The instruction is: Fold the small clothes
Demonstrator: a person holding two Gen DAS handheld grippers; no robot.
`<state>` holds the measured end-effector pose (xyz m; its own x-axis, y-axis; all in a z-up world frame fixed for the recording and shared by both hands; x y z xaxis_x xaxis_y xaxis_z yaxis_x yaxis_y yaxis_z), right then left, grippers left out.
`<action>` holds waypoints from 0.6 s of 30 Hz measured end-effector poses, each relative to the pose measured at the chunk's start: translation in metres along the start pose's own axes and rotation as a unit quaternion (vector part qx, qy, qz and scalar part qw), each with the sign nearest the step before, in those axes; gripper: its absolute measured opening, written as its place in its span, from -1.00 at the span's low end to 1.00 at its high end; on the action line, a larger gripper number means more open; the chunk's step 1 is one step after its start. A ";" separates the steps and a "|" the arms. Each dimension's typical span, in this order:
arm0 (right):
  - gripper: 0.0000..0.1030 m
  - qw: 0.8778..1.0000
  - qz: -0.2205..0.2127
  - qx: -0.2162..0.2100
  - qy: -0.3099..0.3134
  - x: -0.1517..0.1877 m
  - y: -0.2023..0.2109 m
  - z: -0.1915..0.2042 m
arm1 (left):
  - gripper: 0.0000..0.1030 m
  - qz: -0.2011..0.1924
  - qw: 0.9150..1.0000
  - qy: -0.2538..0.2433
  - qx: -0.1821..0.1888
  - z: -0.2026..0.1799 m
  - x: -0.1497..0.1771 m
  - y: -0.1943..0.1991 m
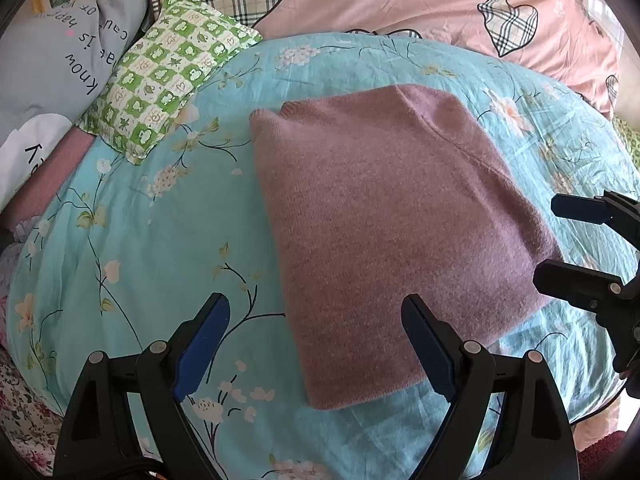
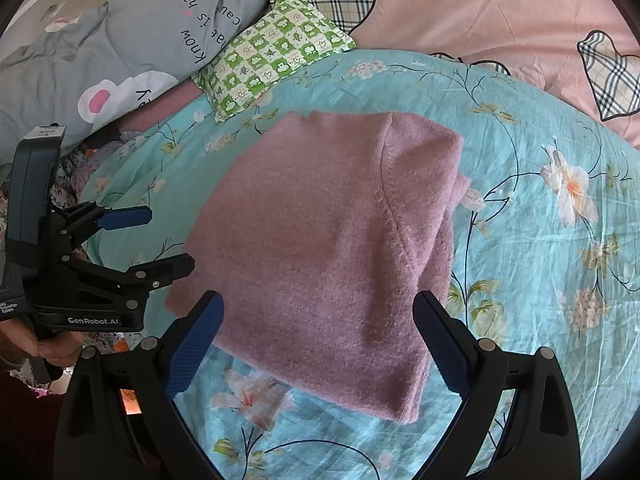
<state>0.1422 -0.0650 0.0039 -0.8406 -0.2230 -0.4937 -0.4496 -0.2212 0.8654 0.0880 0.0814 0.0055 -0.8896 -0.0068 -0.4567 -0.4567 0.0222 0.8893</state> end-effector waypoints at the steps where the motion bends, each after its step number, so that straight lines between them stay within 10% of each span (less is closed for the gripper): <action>1: 0.85 1.000 0.000 0.000 0.000 0.000 0.000 0.001 | 0.71 0.000 1.000 -0.001 0.000 0.000 0.000 0.000; 18: 0.85 1.000 0.000 -0.001 -0.005 -0.001 -0.002 0.000 | 0.71 0.000 1.000 0.003 -0.002 -0.001 -0.001 0.001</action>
<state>0.1442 -0.0647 0.0029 -0.8430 -0.2140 -0.4936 -0.4499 -0.2227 0.8649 0.0880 0.0802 0.0067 -0.8895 -0.0119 -0.4568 -0.4570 0.0191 0.8893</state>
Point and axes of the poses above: each gripper's, at about its wrist camera, not at the fingertips, and y roughly against the way its jaws point, z to its left, x to its underside, the point moved 6 cm from there along -y, roughly the way its jaws point, and after that the axes turned 8 degrees about x, right-handed, at the moved point
